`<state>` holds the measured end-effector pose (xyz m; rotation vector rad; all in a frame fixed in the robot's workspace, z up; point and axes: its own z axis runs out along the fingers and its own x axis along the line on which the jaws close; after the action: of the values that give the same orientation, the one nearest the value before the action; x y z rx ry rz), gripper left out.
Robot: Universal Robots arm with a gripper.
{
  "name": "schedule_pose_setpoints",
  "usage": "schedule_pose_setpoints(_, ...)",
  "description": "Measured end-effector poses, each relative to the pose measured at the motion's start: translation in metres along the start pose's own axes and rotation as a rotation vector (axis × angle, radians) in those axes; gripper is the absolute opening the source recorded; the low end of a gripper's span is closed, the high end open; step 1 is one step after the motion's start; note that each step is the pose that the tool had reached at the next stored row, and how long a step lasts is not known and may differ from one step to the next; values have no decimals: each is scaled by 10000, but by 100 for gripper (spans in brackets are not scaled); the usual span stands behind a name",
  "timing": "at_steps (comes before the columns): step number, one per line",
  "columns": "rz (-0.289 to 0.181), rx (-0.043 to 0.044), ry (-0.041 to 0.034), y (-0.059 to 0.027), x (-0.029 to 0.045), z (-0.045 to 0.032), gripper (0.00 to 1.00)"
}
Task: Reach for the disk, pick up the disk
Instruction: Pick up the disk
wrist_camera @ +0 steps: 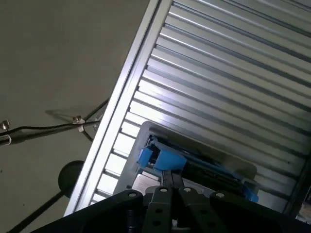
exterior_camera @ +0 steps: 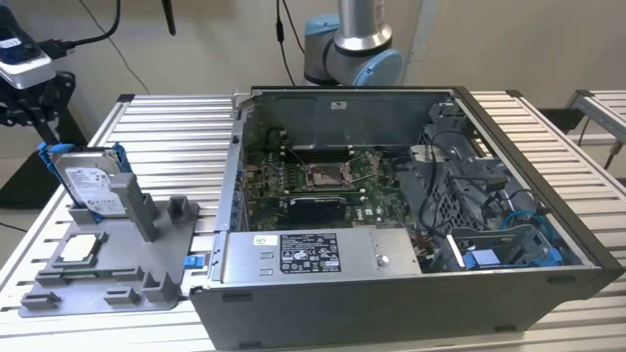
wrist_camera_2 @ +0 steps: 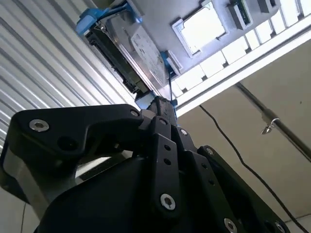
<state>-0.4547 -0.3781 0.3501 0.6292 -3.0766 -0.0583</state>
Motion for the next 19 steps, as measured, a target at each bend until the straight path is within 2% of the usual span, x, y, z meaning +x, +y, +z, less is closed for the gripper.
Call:
schedule_pose_setpoints(13,-2493,42,-30,0,0,0,0)
schedule_pose_setpoints(19,-3587,47,-8,0,0,4,0)
